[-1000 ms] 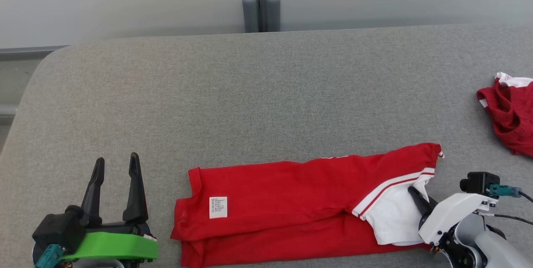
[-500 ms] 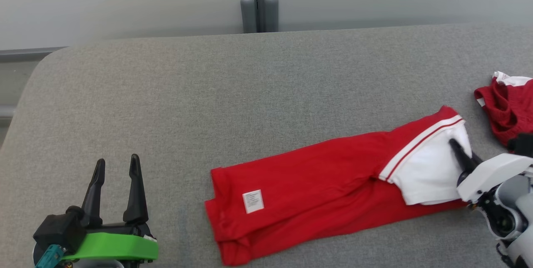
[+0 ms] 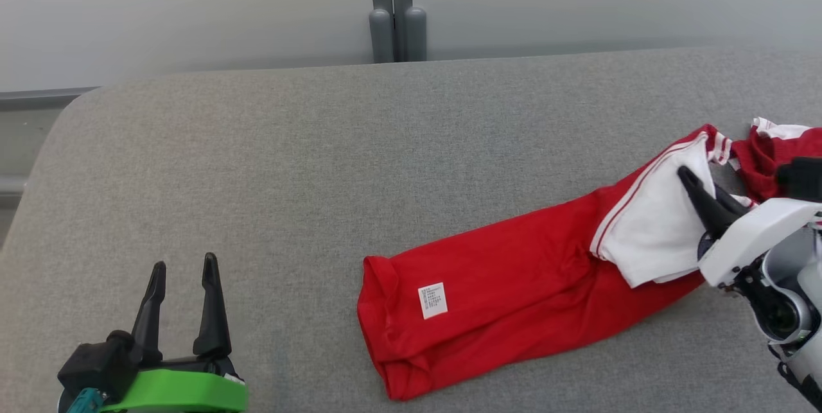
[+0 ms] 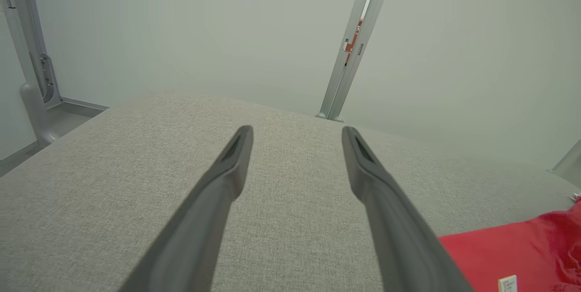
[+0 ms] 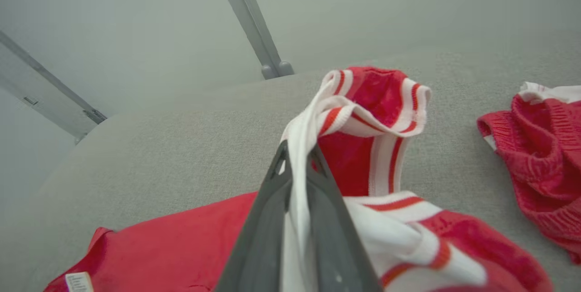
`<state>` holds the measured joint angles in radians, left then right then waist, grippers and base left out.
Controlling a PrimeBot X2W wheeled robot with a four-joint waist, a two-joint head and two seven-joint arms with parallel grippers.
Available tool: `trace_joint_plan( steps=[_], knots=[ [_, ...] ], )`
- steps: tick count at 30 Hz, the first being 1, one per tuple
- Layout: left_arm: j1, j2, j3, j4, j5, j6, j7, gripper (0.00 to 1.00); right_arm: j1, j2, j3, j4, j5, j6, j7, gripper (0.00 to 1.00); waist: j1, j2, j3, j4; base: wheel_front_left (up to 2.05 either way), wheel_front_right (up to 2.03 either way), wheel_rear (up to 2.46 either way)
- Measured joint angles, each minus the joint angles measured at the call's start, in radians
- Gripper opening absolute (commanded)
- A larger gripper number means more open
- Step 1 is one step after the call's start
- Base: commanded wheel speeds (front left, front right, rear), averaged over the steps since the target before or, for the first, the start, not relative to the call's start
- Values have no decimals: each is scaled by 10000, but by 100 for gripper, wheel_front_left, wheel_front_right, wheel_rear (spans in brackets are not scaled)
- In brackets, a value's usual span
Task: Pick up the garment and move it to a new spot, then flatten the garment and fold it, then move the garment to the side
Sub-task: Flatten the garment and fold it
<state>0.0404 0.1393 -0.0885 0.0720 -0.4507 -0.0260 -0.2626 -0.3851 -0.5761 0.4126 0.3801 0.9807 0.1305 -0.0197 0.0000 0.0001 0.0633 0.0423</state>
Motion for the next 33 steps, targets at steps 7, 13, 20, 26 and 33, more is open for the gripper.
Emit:
trace_joint_plan(
  steps=[7, 13, 20, 26, 33],
  knots=[
    [103, 10, 119, 105, -4, -2, 0, 100, 756, 654, 82, -2153, -458, 0, 928, 0, 0, -1, -77, 268, 0, 0, 0],
    [99, 10, 54, 257, -13, -63, 2, 100, 1344, 1858, 316, -3051, -909, 0, 1707, 0, 0, 0, -79, 658, 0, 0, 0],
    [32, 13, -79, 370, -15, -90, 35, 100, 1427, 3239, 719, -2347, -1494, -2, 2119, 0, 0, 0, -59, 1273, 0, 0, 0],
    [-78, 13, -176, 558, -21, -107, 63, 100, 1197, 3839, 1216, -1139, -1781, -2, 2295, 0, 0, 0, -35, 1793, 0, 0, 0],
    [-99, 52, -111, 545, -48, -86, 63, 100, 1000, 4057, 1732, -571, -1613, -2, 2334, 36, 0, 0, -19, 2025, 0, 0, 0]
  ],
)
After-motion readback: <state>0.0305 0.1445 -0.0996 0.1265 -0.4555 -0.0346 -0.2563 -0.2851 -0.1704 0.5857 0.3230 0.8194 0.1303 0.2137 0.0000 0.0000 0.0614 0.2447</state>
